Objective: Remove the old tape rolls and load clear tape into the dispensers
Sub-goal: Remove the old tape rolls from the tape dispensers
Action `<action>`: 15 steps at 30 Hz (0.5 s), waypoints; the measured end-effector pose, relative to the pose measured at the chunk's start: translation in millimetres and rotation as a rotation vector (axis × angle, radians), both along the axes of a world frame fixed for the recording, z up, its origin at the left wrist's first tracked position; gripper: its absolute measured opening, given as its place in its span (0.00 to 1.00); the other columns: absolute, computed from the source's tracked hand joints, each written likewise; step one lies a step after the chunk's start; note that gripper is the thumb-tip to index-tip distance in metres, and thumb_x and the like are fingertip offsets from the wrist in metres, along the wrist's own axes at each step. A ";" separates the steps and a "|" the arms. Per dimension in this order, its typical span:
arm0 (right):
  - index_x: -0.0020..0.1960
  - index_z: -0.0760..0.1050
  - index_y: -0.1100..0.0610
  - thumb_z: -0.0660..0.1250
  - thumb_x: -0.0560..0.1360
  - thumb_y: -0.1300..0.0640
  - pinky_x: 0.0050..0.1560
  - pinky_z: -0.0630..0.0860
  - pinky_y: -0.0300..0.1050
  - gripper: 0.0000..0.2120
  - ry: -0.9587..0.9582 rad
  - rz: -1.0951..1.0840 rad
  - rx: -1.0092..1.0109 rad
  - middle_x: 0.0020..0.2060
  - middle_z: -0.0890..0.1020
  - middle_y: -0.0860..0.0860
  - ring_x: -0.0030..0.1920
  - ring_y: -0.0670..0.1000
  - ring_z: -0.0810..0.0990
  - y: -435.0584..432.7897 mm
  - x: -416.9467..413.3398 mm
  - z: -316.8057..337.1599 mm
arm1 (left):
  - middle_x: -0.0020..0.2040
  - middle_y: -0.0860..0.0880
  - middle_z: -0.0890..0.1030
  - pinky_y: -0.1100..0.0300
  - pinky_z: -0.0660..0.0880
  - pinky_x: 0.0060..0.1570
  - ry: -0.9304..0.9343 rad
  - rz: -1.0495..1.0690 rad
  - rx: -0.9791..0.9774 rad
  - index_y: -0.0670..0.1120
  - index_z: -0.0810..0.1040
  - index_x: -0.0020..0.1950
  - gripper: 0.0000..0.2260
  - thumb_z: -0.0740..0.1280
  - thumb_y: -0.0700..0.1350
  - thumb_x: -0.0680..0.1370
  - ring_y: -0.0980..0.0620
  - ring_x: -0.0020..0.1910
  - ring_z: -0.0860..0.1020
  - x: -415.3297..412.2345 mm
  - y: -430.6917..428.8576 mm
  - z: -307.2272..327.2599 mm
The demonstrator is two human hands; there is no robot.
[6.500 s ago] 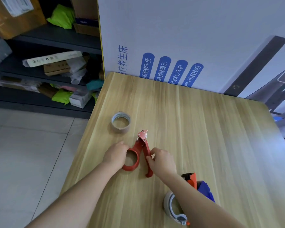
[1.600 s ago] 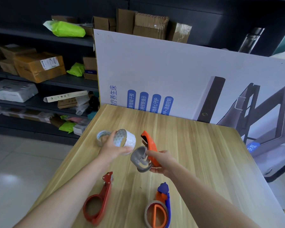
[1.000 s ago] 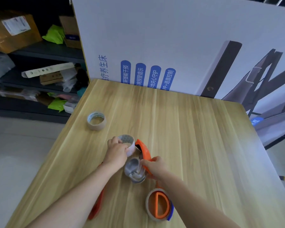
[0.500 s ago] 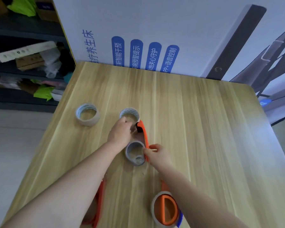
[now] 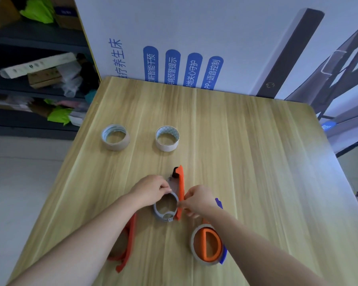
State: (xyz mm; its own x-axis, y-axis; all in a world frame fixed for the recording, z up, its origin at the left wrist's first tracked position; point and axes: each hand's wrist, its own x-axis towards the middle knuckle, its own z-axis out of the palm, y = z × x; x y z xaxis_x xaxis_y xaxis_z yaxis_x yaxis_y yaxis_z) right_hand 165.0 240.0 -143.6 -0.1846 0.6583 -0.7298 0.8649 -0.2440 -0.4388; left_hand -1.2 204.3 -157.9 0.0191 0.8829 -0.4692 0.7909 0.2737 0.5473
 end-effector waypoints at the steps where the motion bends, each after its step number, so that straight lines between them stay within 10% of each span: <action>1: 0.44 0.79 0.61 0.73 0.70 0.57 0.37 0.83 0.45 0.08 -0.035 0.068 -0.002 0.31 0.83 0.55 0.30 0.51 0.81 -4.4 2.3 3.1 | 0.47 0.52 0.81 0.50 0.76 0.50 0.013 -0.020 -0.029 0.45 0.83 0.47 0.13 0.63 0.51 0.79 0.51 0.46 0.79 1.5 -6.4 -0.1; 11: 0.52 0.80 0.57 0.70 0.72 0.53 0.43 0.78 0.46 0.11 -0.085 0.291 0.294 0.48 0.83 0.53 0.48 0.54 0.82 -33.2 42.8 23.4 | 0.44 0.51 0.80 0.57 0.72 0.40 0.331 -0.105 -0.107 0.50 0.82 0.45 0.08 0.64 0.48 0.78 0.48 0.46 0.79 37.5 -45.8 13.3; 15: 0.54 0.74 0.55 0.67 0.72 0.54 0.40 0.70 0.43 0.11 -0.078 0.250 0.417 0.52 0.79 0.53 0.50 0.56 0.79 -32.9 80.8 27.8 | 0.48 0.52 0.78 0.56 0.73 0.42 0.385 0.065 0.207 0.48 0.79 0.45 0.10 0.64 0.53 0.77 0.49 0.48 0.78 76.0 -57.1 27.2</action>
